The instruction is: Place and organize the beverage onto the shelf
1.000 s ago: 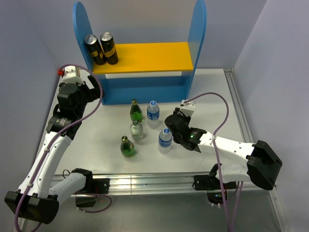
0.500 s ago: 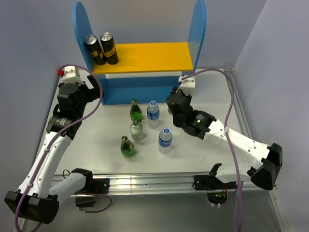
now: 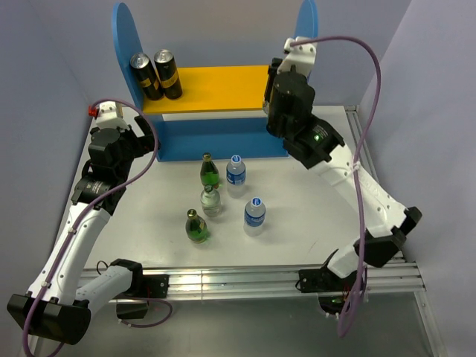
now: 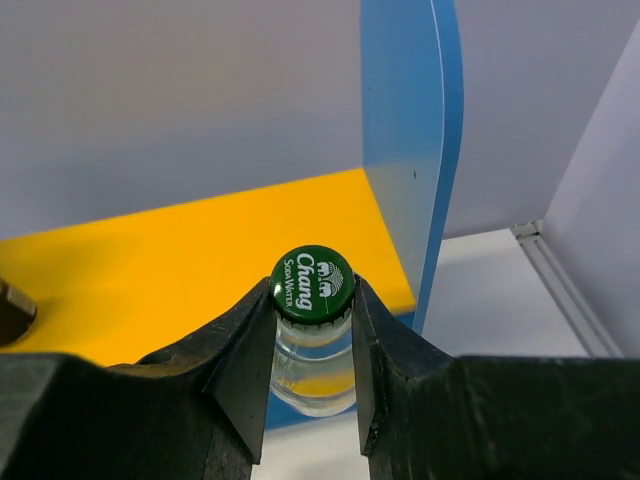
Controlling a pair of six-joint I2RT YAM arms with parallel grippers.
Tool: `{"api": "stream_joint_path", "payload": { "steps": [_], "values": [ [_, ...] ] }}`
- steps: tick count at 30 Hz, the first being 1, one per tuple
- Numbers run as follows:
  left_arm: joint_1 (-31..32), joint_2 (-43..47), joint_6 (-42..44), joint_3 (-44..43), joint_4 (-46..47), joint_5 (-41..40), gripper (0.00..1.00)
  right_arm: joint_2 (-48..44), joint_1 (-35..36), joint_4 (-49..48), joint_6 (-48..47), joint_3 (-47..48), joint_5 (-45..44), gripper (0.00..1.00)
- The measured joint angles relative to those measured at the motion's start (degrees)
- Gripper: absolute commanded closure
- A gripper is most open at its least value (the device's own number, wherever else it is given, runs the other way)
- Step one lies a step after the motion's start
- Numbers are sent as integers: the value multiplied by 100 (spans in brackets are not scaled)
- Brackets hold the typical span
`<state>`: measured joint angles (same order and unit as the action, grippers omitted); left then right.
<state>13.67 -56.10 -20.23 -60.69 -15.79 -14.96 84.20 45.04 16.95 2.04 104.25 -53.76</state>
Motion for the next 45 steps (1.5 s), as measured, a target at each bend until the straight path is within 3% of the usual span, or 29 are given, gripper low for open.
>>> {"api": "stream_joint_path", "payload": {
  "steps": [11,20,26,27,29,30,31,34,37,40,45],
  "values": [
    [-39,-2,0,0,-2,4,1,2059,-894,356,-483,2487,511,100],
    [-157,-7,0,0,-2,52,1,2839,-1320,409,-374,2719,896,100],
    [-225,-13,0,0,-2,76,1,2844,-1550,348,-83,2693,1058,98],
    [-225,-15,0,0,-2,76,1,2844,-1578,319,-39,2671,1064,96],
    [-232,-24,0,0,-2,79,1,2844,-1617,258,22,2643,1082,82],
    [-234,-26,0,0,-2,79,1,2844,-1631,219,39,2610,1082,74],
    [-234,-33,0,0,-2,79,1,2839,-1637,160,48,2570,1078,57],
    [-236,-42,0,0,-4,79,1,2839,-1641,9,133,2472,1093,29],
    [-238,-42,0,0,-4,79,1,2839,-1644,-20,184,2369,1093,12],
    [-254,-42,0,0,-4,79,1,2839,-1644,-24,232,2269,1095,0],
    [-275,-42,0,0,-2,92,1,2739,-1622,-26,258,2026,1075,0]
  ]
}}
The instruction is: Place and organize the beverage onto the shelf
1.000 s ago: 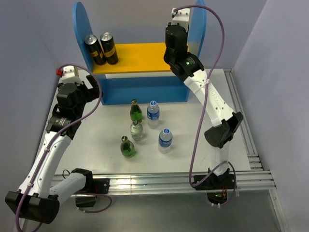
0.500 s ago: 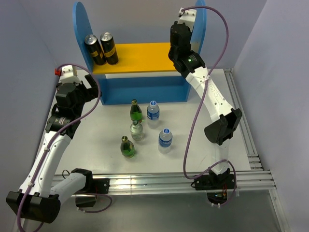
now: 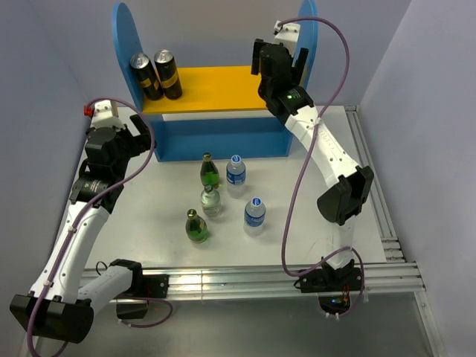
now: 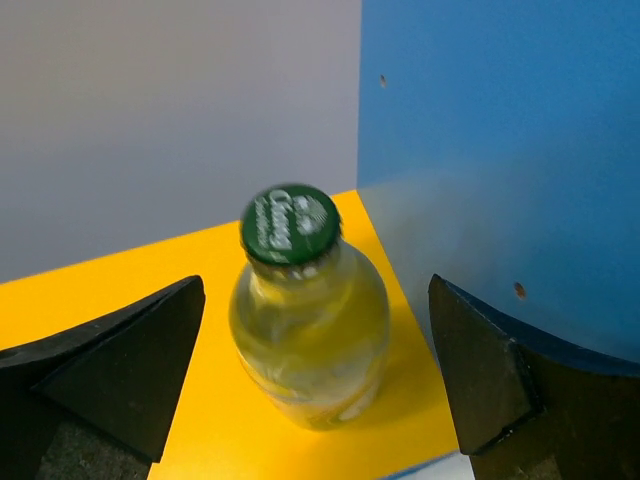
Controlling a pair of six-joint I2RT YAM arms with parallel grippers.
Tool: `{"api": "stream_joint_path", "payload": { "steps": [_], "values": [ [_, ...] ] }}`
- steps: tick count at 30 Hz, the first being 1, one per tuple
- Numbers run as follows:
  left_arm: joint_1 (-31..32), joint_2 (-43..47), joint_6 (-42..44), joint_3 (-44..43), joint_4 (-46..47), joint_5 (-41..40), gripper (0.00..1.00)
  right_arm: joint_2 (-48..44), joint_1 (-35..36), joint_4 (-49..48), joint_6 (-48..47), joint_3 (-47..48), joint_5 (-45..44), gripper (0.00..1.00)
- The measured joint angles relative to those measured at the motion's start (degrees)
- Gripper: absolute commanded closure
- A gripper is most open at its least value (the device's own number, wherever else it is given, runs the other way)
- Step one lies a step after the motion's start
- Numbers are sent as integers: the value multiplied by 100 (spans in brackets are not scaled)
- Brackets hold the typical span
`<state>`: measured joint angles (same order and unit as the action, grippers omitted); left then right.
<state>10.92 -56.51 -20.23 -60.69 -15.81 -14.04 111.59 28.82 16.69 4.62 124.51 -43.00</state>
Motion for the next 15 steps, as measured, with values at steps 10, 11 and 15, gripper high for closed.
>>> {"api": "stream_joint_path", "payload": {
  "steps": [10,11,15],
  "values": [
    [39,153,17,37,13,525,1,-1871,741,46,24,-1408,-461,0],
    [94,166,42,37,7,564,1,-2138,876,42,50,-1600,-498,0],
    [678,210,179,20,-184,780,1,-3556,1469,-44,352,-2809,-717,0]
  ]
}}
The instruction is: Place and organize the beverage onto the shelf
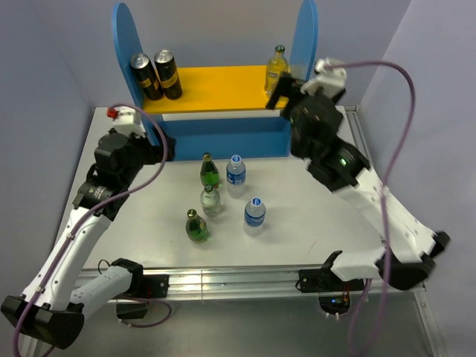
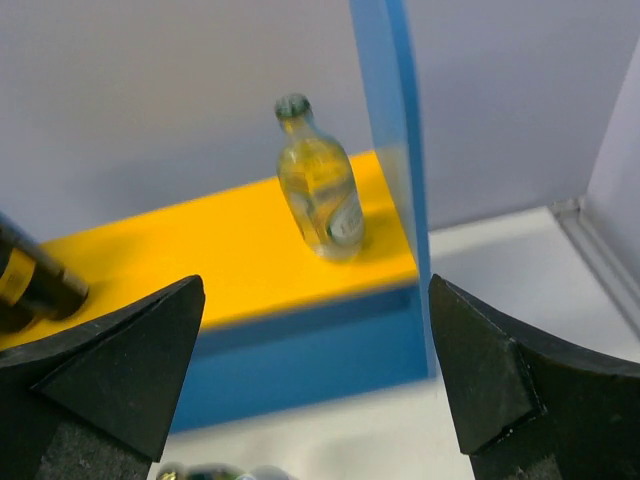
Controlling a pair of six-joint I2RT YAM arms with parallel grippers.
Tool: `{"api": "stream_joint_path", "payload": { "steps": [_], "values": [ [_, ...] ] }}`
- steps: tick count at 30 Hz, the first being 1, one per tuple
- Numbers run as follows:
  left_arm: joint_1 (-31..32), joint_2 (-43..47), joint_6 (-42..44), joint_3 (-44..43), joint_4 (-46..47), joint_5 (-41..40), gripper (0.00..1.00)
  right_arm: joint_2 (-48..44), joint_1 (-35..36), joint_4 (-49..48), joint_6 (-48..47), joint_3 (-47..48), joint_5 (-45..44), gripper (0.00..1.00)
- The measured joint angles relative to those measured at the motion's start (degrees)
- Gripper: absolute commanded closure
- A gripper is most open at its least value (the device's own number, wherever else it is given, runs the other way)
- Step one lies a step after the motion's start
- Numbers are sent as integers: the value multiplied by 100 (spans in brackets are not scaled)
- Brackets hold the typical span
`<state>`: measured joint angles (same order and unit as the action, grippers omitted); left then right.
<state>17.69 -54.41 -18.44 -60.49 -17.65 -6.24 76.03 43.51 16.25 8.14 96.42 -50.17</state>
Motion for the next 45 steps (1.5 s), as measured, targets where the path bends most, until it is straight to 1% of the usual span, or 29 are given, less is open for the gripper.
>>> {"api": "stream_joint_path", "payload": {
  "steps": [4,6,9,13,19,25,30,33,35,37,39,42,43,45],
  "values": [
    [905,37,24,68,-192,79,1,-1480,380,-48,529,-1543,-66,0],
    [1292,22,-39,120,-313,7,1,-2000,470,22,820,-2157,-57,0],
    [1749,-26,-243,302,-372,-164,1,-2535,522,214,1244,-2761,-39,0],
    [2070,-55,-595,723,-223,-387,1,-2889,549,431,1617,-3294,28,0],
    [2564,-343,-1021,1392,201,-728,1,-3239,551,763,1797,-3873,44,0],
    [3187,-822,-1290,1530,570,-1296,1,-3609,560,887,1799,-4076,0,0],
    [3272,-1060,-1458,1532,811,-1773,1,-3748,564,874,1801,-4253,-13,0],
    [3281,-1178,-1550,1565,920,-2059,3,-3748,564,903,1799,-4376,-13,0],
    [3287,-1239,-1580,1631,986,-2201,8,-3755,564,903,1799,-4428,-15,0],
    [3292,-1298,-1600,1700,1029,-2284,19,-3766,564,905,1799,-4448,-15,0],
    [3300,-1366,-1637,1735,1036,-2365,24,-3766,564,903,1797,-4448,-20,0],
    [3333,-1405,-1657,1744,1054,-2463,29,-3773,564,892,1799,-4459,-33,0],
    [3342,-1405,-1659,1744,1056,-2492,32,-3773,564,874,1799,-4472,-42,0],
    [3368,-1405,-1679,1744,1062,-2540,36,-3770,564,848,1799,-4509,-44,0]
  ]
}}
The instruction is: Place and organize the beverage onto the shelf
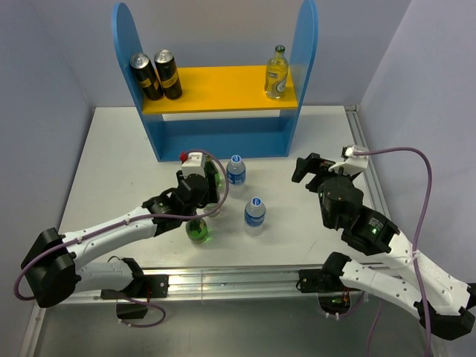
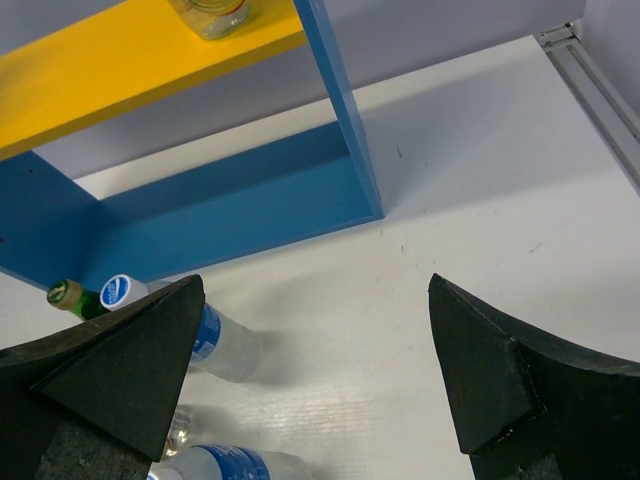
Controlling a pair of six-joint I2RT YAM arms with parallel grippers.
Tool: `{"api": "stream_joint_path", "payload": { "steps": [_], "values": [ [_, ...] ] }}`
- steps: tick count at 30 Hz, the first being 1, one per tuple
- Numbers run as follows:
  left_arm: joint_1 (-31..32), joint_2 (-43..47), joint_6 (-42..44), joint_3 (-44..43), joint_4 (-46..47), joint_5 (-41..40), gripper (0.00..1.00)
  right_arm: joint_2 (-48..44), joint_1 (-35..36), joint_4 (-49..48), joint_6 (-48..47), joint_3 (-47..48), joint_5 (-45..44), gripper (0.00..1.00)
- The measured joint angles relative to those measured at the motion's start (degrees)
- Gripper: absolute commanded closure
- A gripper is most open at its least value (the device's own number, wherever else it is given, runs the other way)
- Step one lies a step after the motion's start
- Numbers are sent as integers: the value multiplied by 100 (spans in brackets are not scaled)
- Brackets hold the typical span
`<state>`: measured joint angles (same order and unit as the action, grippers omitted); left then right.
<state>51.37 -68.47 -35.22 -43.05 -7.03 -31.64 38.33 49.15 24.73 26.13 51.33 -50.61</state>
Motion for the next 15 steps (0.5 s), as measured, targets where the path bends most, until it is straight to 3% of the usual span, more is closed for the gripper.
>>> {"api": "stream_joint_path", "payload": {
  "steps": [9,12,13,15],
  "values": [
    [122,-83,-15,-20,17,-251,61,7,0,-24,0,-122,-24,0],
    [170,-208,59,-151,-48,-501,76,9,0,-26,0,-122,-42,0],
    [186,-264,72,-201,-79,-562,87,4,0,-26,0,-122,-46,0],
    [249,-374,63,-291,-120,-678,98,4,0,-28,0,-125,-52,0]
  ]
}}
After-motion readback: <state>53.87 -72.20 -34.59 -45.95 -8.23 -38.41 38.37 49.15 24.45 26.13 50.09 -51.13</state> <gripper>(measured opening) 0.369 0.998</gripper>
